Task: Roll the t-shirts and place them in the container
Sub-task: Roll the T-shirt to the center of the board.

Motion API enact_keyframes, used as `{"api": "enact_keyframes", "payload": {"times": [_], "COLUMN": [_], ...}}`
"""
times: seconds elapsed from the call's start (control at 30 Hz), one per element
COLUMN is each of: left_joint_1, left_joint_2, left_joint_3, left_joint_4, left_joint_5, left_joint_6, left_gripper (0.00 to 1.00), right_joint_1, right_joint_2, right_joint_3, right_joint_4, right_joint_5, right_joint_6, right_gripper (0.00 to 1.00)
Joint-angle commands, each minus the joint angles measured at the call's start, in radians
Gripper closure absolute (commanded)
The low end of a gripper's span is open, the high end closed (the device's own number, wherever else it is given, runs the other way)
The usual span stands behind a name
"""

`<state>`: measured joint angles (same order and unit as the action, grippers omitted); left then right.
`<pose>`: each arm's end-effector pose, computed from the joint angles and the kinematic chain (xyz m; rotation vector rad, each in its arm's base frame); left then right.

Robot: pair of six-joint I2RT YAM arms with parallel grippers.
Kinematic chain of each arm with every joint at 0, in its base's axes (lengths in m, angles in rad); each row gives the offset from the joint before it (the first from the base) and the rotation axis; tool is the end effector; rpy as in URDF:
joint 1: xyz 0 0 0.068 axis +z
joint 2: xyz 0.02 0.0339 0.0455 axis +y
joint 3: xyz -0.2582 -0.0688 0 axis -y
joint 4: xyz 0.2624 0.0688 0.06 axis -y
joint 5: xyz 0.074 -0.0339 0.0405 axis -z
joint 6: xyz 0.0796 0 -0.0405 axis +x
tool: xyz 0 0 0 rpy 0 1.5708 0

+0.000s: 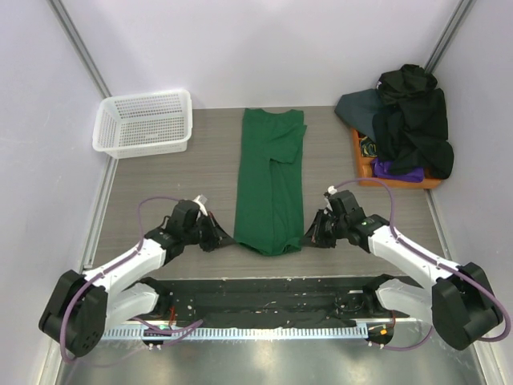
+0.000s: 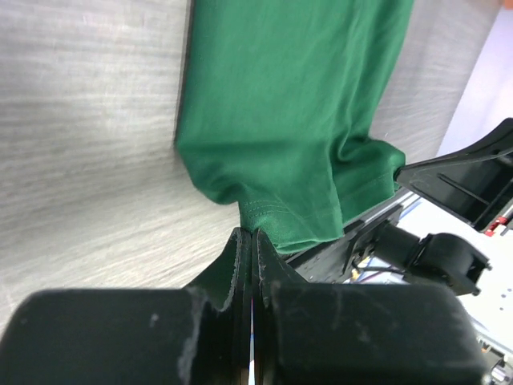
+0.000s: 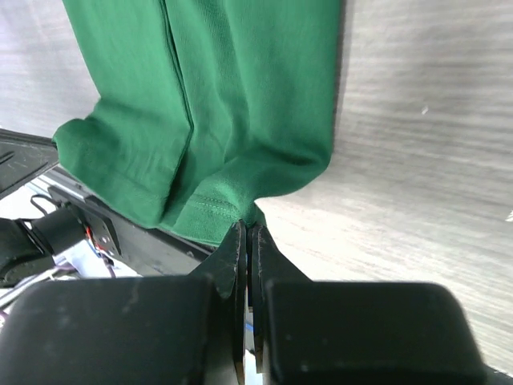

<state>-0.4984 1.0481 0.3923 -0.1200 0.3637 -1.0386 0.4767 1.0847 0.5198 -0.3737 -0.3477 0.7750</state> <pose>0.1987 -0.1404 0.1209 -0.4991 2.5533 -1.0999 0.2018 0.1347 0.1319 0.2466 2.6798 0.8972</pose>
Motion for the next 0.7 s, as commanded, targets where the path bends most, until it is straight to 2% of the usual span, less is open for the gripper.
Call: {"api": "enact_keyframes", "payload": {"times": [0.0, 0.13, 0.67], "left_joint_1": [0.034, 0.050, 0.106], "left_joint_2": [0.029, 0.072, 0.259], "left_joint_3": [0.046, 0.063, 0.158], "left_joint_4": [0.060, 0.092, 0.138], "left_joint_5": [0.038, 0.046, 0.054], "left_joint_6": [0.002, 0.000, 0.040], "left_gripper": [1.00, 1.00, 1.00], "right_joint_1": [-0.052, -0.107, -0.179], "right_joint_2": [0.011, 0.049, 0.213], "right_joint_3": [0.045, 0.059, 0.152], "right_joint_4": [0.019, 0.024, 0.070], "right_joint_5": [-0.028, -0.051, -0.079], "right_joint_6": [-0.045, -0.065, -0.121], "right_gripper": [0.99, 0.99, 0.99]}}
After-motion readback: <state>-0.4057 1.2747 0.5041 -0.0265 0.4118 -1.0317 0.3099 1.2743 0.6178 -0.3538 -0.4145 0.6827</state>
